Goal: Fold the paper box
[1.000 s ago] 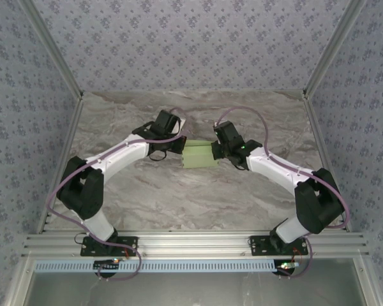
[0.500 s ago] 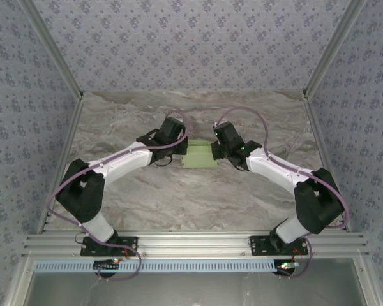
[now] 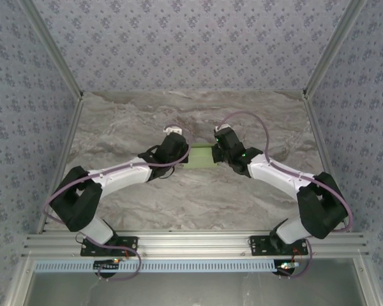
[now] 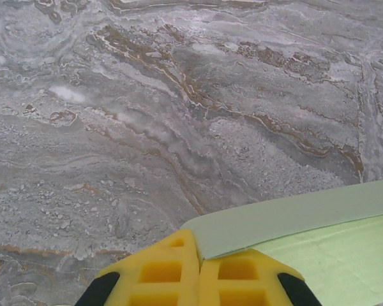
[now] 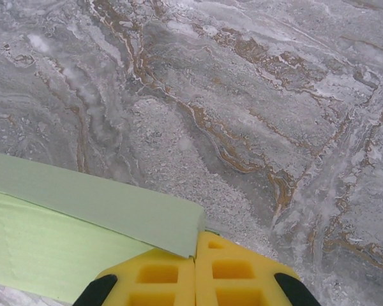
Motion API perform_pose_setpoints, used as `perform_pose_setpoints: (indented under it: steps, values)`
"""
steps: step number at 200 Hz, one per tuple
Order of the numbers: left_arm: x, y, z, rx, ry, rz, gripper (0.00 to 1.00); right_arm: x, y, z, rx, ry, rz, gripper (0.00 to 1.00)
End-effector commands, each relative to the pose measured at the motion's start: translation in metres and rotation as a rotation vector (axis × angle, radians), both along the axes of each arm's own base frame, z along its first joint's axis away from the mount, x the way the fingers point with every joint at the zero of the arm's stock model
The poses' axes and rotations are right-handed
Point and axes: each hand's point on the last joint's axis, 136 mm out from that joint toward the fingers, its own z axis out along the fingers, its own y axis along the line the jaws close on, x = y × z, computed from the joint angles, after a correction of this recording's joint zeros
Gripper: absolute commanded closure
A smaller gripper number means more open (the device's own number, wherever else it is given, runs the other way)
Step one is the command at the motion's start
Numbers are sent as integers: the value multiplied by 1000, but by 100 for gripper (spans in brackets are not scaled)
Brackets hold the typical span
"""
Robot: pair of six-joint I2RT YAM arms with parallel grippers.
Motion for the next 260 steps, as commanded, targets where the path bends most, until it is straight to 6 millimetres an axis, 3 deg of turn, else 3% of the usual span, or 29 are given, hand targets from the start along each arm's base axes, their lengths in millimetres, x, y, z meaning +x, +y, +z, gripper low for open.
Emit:
perform_pose_setpoints:
  steps: [1, 41, 86, 154, 199, 231, 260]
  values:
    - [-20, -2, -29, 21, 53, -20, 100, -24, -10, -34, -72, 79, -4, 92]
    - [-27, 3, -44, 29, 43, -19, 96, -29, -16, -44, -101, 42, -22, 92]
    - [-37, -6, -47, 36, 11, -74, 91, -35, -19, -50, -105, 11, -29, 93]
    - [-37, -9, -17, 11, -32, -106, 74, -32, -17, -42, -129, -22, -37, 93]
    - [-52, -15, -1, -20, -25, -208, 54, -31, -16, -39, -132, -27, -38, 93]
    - [-59, -9, 16, -43, -36, -234, 44, -31, -16, -37, -137, -31, -43, 93]
    - [-51, -3, 36, -160, -10, -217, 38, -31, -15, -37, -137, -34, -41, 93]
